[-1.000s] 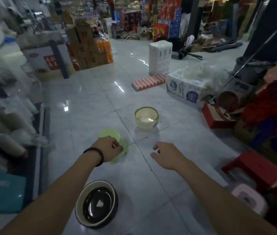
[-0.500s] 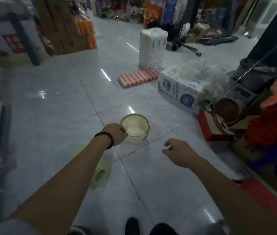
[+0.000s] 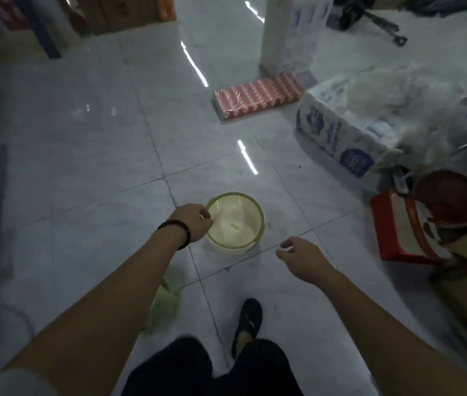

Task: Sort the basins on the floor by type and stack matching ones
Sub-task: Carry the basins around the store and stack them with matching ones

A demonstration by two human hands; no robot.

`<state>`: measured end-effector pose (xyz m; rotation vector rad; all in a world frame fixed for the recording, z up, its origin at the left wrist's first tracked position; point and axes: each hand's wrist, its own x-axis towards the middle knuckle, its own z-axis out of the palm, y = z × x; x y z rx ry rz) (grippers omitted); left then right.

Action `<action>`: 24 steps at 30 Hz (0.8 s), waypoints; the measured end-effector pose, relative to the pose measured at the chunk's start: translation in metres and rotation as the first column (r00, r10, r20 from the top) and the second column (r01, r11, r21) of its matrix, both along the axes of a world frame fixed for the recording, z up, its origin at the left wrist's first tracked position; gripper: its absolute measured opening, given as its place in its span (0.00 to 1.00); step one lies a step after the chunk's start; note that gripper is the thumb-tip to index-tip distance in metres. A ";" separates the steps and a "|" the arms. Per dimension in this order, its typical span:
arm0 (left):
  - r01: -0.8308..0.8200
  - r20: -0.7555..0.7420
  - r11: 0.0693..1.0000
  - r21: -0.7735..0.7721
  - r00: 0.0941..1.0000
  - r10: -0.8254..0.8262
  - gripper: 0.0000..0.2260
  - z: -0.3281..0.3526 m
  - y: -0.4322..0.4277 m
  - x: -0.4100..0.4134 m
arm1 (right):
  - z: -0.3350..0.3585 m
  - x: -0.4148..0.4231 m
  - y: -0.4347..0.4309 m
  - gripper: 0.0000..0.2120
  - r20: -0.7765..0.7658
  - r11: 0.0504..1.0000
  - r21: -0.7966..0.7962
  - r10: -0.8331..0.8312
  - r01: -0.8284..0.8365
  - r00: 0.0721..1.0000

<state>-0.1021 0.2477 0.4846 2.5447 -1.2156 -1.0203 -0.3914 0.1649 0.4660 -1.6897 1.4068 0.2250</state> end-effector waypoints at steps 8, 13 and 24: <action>-0.169 -0.161 0.967 0.190 0.966 0.201 0.12 -0.143 -0.113 0.072 | -0.130 0.056 -0.122 0.24 -0.056 0.867 0.292 -0.405 0.403 0.912; -0.265 -0.198 0.920 0.290 0.923 0.329 0.17 -0.293 -0.175 0.122 | -0.261 0.078 -0.177 0.16 -0.130 0.753 0.365 -0.542 0.548 0.830; -0.464 -0.456 0.828 0.314 0.692 0.560 0.31 -0.596 -0.245 0.210 | -0.573 0.131 -0.216 0.33 -0.117 0.410 0.500 -0.841 0.763 0.528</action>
